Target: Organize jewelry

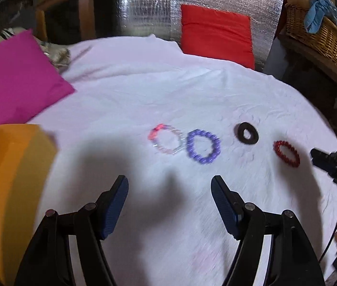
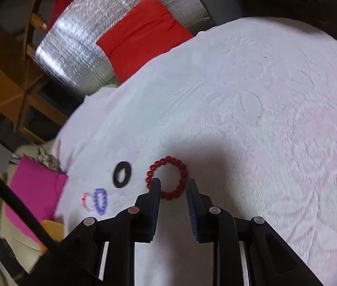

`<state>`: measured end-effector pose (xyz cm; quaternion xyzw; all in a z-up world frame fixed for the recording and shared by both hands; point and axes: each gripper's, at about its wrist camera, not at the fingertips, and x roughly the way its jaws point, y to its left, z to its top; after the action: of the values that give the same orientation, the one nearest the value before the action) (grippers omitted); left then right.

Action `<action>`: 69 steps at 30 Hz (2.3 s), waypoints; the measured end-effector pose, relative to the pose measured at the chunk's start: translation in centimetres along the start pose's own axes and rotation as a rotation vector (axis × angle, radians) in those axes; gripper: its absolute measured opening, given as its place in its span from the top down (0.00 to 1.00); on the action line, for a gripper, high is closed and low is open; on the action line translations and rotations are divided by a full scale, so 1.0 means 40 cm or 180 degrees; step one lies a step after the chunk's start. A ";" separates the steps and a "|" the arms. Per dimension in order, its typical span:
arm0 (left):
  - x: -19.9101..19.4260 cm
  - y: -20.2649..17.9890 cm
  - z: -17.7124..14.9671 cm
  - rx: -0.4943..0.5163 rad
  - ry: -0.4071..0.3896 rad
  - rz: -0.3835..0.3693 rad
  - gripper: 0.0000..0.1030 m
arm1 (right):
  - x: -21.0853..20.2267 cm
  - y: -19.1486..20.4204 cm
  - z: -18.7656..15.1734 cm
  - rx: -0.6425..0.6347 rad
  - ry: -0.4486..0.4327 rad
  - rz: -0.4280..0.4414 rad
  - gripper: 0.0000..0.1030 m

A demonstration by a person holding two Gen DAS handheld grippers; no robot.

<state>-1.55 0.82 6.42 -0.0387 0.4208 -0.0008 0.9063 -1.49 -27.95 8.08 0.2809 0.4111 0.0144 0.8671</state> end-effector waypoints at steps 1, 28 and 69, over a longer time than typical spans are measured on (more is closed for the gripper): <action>0.021 -0.012 0.007 0.0007 0.0016 -0.0059 0.30 | 0.013 0.005 0.001 -0.0069 0.0011 -0.0067 0.75; 0.156 -0.051 0.028 -0.0219 0.0345 -0.0512 0.91 | 0.050 0.087 0.012 -0.0769 -0.0305 -0.0455 0.90; -0.002 0.104 -0.055 0.0266 0.0574 -0.0269 0.45 | 0.071 0.108 -0.069 -0.0656 0.0544 -0.0758 0.81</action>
<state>-3.41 4.79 4.76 -0.0184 0.4983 -0.0601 0.8647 -0.74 -22.27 6.85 0.1376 0.5099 -0.0226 0.8488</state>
